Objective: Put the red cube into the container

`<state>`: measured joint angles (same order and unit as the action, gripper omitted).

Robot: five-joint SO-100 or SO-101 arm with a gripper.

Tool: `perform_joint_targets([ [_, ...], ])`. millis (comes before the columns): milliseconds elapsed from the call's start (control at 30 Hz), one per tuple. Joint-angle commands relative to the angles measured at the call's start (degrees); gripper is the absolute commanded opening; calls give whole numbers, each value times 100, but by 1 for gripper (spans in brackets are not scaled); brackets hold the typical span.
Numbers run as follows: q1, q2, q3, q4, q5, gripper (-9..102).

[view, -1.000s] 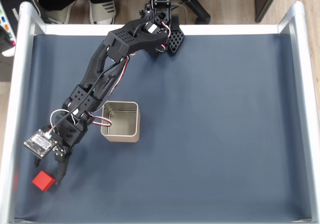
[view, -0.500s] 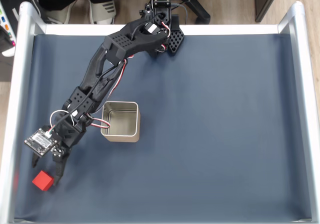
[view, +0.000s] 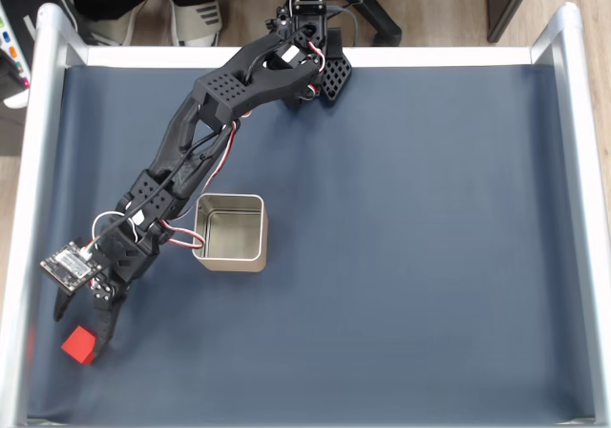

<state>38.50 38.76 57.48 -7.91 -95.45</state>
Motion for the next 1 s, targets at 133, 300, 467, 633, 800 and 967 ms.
perform_joint_targets([
  [133, 26, -123, -466, -343, 299, 32],
  [300, 0, -211, -475, -492, 352, 30],
  [467, 0, -255, -475, -492, 220, 28],
  [633, -18, -272, -431, -492, 158, 25],
  [800, -9, -264, -246, -466, -123, 24],
  [967, 0, -264, -220, -483, -149, 24],
])
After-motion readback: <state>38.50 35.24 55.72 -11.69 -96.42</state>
